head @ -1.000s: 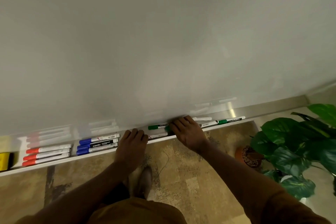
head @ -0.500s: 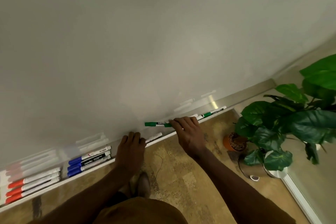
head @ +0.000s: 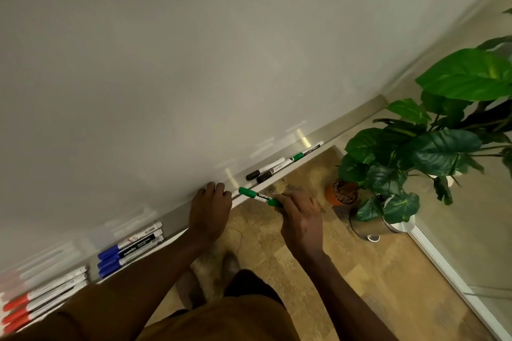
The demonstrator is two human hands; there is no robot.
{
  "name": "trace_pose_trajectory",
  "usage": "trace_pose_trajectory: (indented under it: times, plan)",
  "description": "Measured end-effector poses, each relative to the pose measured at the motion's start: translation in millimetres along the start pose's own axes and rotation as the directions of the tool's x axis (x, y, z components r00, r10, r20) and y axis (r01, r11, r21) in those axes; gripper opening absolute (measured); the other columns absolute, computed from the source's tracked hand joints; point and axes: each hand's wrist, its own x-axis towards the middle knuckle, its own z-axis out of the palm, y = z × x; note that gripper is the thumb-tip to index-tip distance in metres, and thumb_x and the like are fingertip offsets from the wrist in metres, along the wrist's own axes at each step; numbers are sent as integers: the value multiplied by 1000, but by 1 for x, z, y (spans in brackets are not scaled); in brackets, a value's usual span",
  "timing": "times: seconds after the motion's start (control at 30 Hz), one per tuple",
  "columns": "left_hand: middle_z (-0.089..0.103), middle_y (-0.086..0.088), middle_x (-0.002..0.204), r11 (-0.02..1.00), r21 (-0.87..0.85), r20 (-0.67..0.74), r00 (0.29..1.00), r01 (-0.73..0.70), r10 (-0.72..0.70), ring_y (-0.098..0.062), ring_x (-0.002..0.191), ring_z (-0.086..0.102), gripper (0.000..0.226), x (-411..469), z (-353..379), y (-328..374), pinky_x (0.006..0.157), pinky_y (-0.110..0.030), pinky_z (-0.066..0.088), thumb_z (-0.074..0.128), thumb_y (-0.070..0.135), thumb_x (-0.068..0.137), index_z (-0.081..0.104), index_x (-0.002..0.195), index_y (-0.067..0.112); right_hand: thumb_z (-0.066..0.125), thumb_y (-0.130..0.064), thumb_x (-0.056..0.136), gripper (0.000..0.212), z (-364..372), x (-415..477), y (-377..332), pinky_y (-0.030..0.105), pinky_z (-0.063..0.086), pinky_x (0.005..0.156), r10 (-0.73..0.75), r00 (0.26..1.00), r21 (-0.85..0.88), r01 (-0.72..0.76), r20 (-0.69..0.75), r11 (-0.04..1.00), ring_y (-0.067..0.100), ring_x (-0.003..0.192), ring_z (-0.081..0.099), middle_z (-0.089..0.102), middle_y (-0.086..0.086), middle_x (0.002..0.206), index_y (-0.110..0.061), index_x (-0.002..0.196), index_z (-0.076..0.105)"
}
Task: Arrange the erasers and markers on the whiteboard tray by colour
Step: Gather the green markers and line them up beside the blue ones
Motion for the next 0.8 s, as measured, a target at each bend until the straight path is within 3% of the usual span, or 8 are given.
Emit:
trace_pose_trajectory:
  times: [0.07, 0.27, 0.4, 0.47, 0.53, 0.63, 0.7, 0.8]
  plan:
    - [69, -3, 118, 1000, 23, 7, 1000, -1, 0, -28, 116, 63, 26, 5, 0, 3, 88, -39, 52, 51, 19, 106, 74, 119, 16, 79, -5, 88, 26, 1, -7, 0, 31, 45, 74, 14, 1000, 17, -14, 13, 1000, 20, 91, 64, 73, 3, 105, -13, 112, 75]
    - [70, -6, 112, 999, -37, 29, 999, 24, -23, -30, 110, 63, 25, 21, 3, 19, 81, -41, 54, 60, 14, 96, 73, 117, 14, 79, -7, 86, 29, 5, -7, 23, 28, 39, 79, -2, 998, 35, 0, 67, 999, 16, 93, 61, 71, 1, 105, -16, 113, 73]
    - [72, -9, 89, 985, -159, -143, 985, 71, -94, -31, 83, 69, 42, 13, -3, 28, 58, -36, 58, 94, 14, 65, 77, 103, 6, 82, -5, 84, 32, 2, 3, 48, 33, 48, 75, -37, 994, 57, 31, 105, 998, 19, 93, 64, 72, 2, 104, -16, 112, 73]
    - [72, -6, 94, 954, -294, -234, 963, 64, -137, -29, 87, 70, 37, 3, -6, 34, 60, -36, 59, 94, 13, 71, 77, 104, 7, 82, -4, 82, 31, 0, 10, 61, 33, 49, 73, -40, 993, 82, 31, 113, 996, 20, 89, 65, 72, 3, 102, -15, 110, 75]
    - [71, 1, 103, 846, -525, -235, 939, 95, -251, -21, 97, 67, 33, -6, -10, 45, 71, -33, 60, 90, 18, 80, 76, 110, 14, 80, -5, 83, 29, -1, 15, 69, 31, 48, 73, -56, 991, 130, 40, 120, 991, 20, 88, 65, 72, 3, 100, -15, 110, 75]
    - [69, 18, 106, 476, -844, 21, 903, 246, -428, -3, 95, 67, 30, -12, -24, 70, 75, -12, 54, 87, 33, 85, 72, 111, 33, 77, -7, 86, 24, 0, 25, 71, 34, 53, 73, -85, 983, 226, 46, 165, 973, 20, 88, 64, 72, 3, 99, -14, 109, 76]
    - [77, 21, 100, 254, -919, 156, 869, 303, -470, 0, 93, 73, 22, -8, -30, 85, 77, -13, 58, 81, 41, 89, 76, 110, 36, 76, -11, 89, 21, 2, 31, 71, 37, 54, 71, -109, 969, 297, 40, 221, 954, 19, 88, 64, 72, 2, 100, -14, 110, 77]
    - [80, 23, 96, 100, -955, 190, 832, 280, -522, 1, 90, 75, 20, 1, -36, 104, 75, -21, 59, 69, 53, 89, 80, 104, 44, 79, -8, 86, 26, 6, 40, 72, 28, 52, 70, -179, 937, 377, 56, 298, 924, 14, 87, 61, 72, 2, 99, -14, 111, 76]
